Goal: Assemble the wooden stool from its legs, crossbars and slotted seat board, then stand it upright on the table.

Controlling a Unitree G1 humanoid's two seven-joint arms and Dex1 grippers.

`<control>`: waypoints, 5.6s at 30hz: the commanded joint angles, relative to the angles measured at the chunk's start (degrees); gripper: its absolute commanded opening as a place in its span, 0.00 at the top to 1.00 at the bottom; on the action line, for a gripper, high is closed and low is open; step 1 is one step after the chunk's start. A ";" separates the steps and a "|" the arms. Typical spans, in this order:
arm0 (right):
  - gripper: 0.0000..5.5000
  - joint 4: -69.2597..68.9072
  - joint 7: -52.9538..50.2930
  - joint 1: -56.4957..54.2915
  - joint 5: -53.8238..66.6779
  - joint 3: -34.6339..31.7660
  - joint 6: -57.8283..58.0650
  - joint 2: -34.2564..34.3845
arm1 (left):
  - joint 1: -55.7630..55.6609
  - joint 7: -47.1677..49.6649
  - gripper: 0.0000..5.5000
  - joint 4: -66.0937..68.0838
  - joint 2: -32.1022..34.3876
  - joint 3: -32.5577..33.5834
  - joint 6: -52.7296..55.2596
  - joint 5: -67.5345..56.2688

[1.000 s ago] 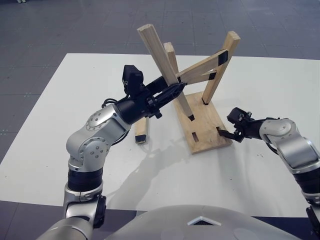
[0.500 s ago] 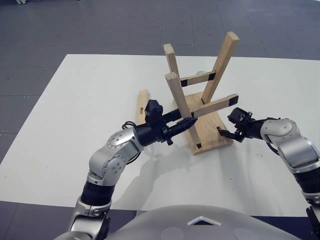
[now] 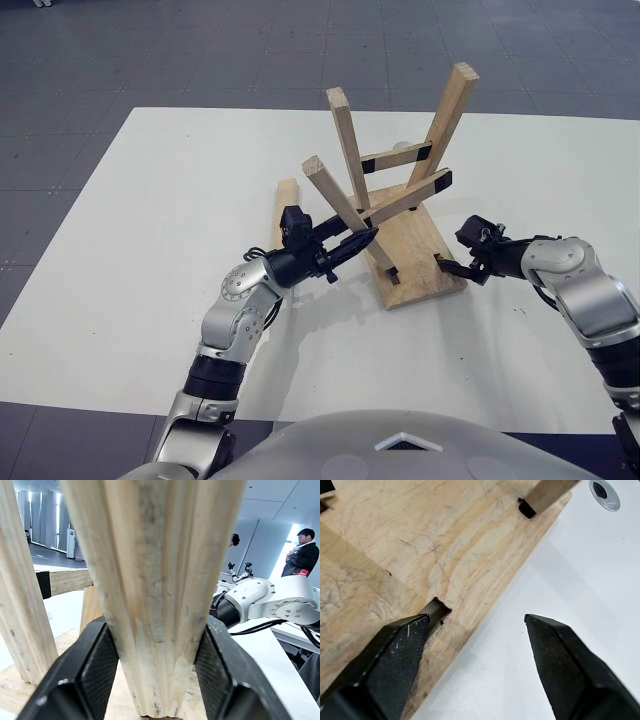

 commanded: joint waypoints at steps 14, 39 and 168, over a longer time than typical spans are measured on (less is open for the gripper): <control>0.36 0.53 -0.37 3.97 -0.83 1.81 3.59 1.08 | -0.12 -7.58 0.62 -1.45 8.28 -1.99 6.31 2.59; 0.36 -1.77 -4.61 7.92 -0.03 -0.28 5.97 4.94 | -9.68 -2.73 0.62 -7.62 13.28 -6.84 18.01 10.43; 0.36 4.86 -3.48 12.52 8.90 -7.03 -3.92 8.05 | -4.28 -9.40 0.31 -12.46 34.54 -29.36 16.14 25.29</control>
